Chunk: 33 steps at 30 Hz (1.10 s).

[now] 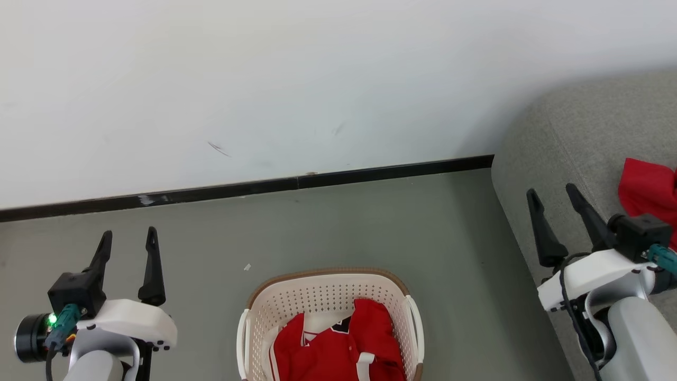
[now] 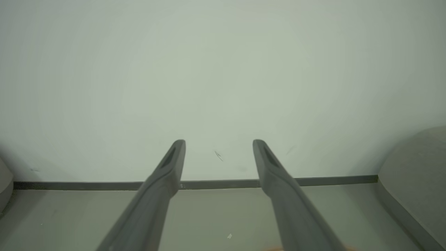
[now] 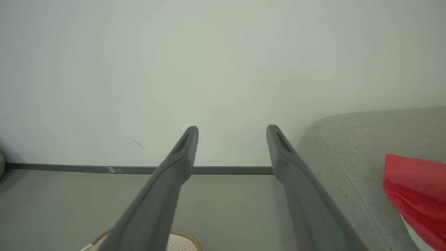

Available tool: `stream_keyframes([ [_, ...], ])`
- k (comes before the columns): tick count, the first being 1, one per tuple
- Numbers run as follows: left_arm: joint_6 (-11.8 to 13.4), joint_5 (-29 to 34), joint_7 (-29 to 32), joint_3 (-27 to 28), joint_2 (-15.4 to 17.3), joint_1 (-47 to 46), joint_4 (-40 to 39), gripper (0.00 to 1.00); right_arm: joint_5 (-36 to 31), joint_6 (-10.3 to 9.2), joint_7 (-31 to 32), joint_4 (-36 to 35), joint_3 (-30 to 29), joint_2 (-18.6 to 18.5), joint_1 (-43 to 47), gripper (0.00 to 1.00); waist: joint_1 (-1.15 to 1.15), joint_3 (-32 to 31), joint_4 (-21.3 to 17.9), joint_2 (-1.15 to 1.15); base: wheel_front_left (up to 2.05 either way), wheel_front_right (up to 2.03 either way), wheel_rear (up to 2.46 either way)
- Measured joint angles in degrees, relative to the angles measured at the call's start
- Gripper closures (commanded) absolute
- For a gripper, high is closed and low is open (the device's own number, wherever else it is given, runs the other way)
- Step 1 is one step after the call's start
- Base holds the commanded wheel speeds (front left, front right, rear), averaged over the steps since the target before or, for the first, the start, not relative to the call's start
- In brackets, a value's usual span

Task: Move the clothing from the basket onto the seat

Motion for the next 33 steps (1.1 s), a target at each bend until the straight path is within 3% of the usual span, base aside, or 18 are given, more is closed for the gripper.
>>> stream_keyframes([
  [11,-0.40,0.21,0.00,1.55,-0.67,7.11,-0.56,0.00,-3.58,0.00,0.00,-2.80,0.22,5.09,8.70,0.00,0.00,-4.32,0.67,0.00,0.00,0.00,0.00],
  [33,-2.43,2.74,0.00,3.65,-2.65,14.01,-3.52,0.00,-6.92,0.00,0.01,-8.09,0.15,6.38,19.02,0.00,0.00,-8.93,-0.14,0.00,0.00,0.00,0.00],
])
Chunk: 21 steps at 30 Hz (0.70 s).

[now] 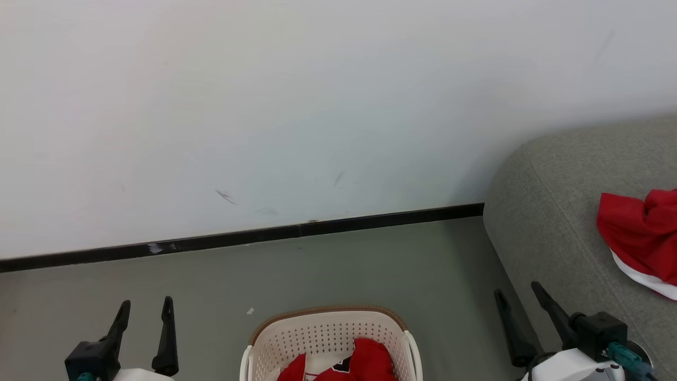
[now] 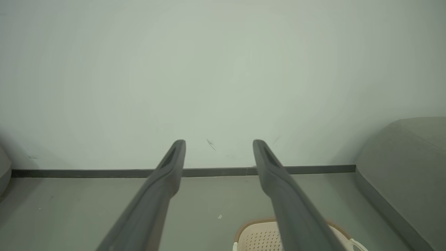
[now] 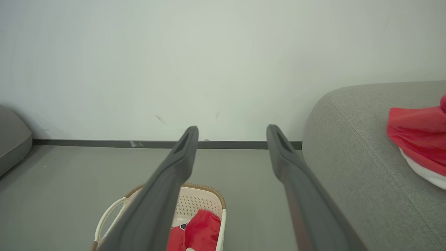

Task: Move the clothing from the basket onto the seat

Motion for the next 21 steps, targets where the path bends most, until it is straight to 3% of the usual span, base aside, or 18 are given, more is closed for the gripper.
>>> stream_keyframes([
  [21,-2.09,2.53,0.00,0.62,-0.99,0.00,-0.88,0.00,-0.45,0.00,0.00,-3.37,-1.18,0.35,2.25,0.00,0.00,0.91,1.45,0.00,0.00,0.00,0.00],
])
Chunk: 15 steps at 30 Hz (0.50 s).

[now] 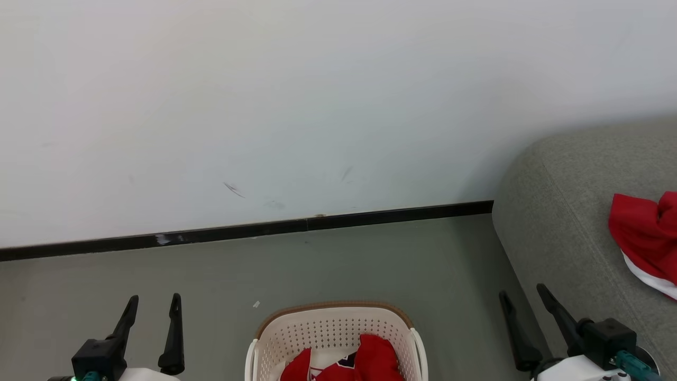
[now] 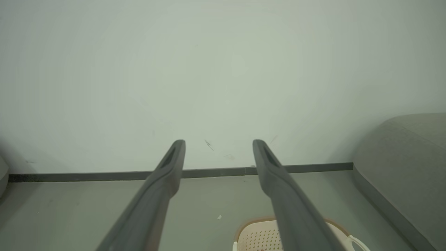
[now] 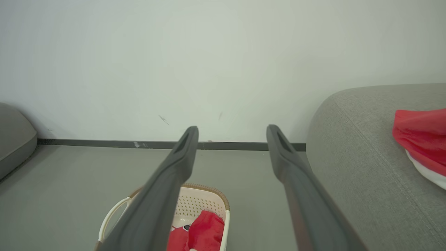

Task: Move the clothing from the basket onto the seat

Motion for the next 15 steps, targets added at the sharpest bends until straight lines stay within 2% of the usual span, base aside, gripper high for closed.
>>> stream_keyframes([
  [15,-0.93,1.19,0.00,0.05,0.20,-0.04,-0.31,0.00,0.20,0.00,0.00,-2.43,-0.02,0.05,0.24,0.00,0.00,1.39,0.90,0.00,0.00,0.00,0.00],
])
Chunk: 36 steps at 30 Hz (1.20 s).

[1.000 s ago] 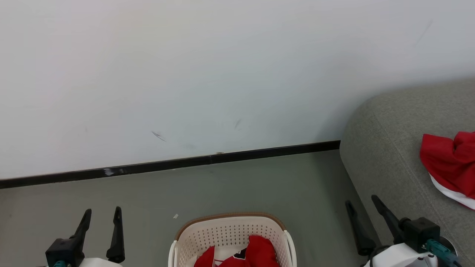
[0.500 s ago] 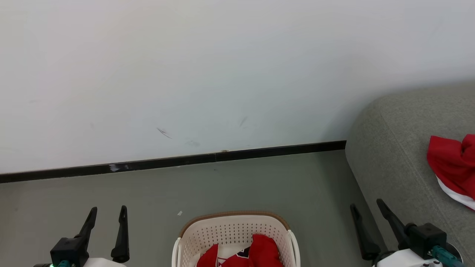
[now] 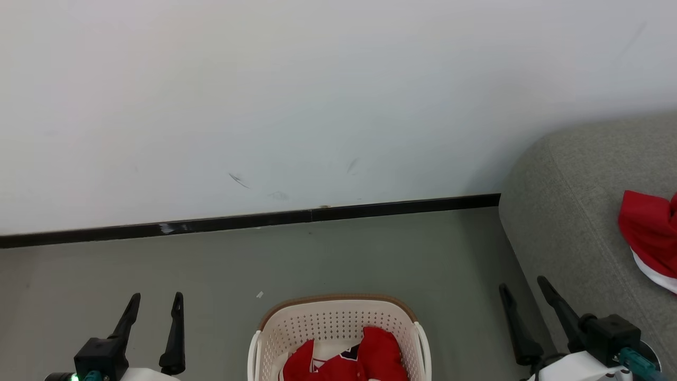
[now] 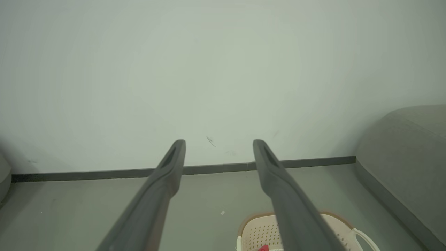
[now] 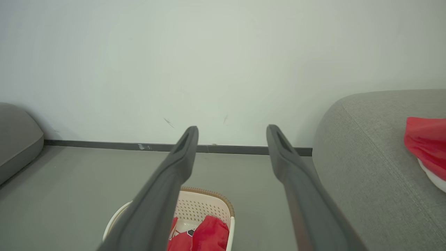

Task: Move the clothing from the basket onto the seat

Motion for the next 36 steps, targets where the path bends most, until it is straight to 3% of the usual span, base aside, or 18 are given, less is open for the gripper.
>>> stream_keyframes([
  [11,-0.10,1.49,0.00,-0.16,0.94,-0.59,0.24,0.00,-0.01,0.00,-0.01,-1.76,-0.38,0.00,-0.18,0.00,0.00,2.65,-0.49,0.00,0.00,0.00,0.00],
  [23,-2.54,3.35,0.30,-3.81,1.30,-5.80,1.87,0.00,-0.04,0.00,-0.01,-4.53,0.09,0.00,-2.55,0.00,0.00,7.58,-1.21,0.00,0.00,0.00,0.00],
  [36,-5.10,5.50,0.87,-8.66,-1.13,-12.36,6.11,0.00,-0.55,0.00,-0.01,-7.36,-1.08,-0.01,-5.61,0.00,0.00,13.75,-2.90,0.00,0.00,0.00,0.00],
])
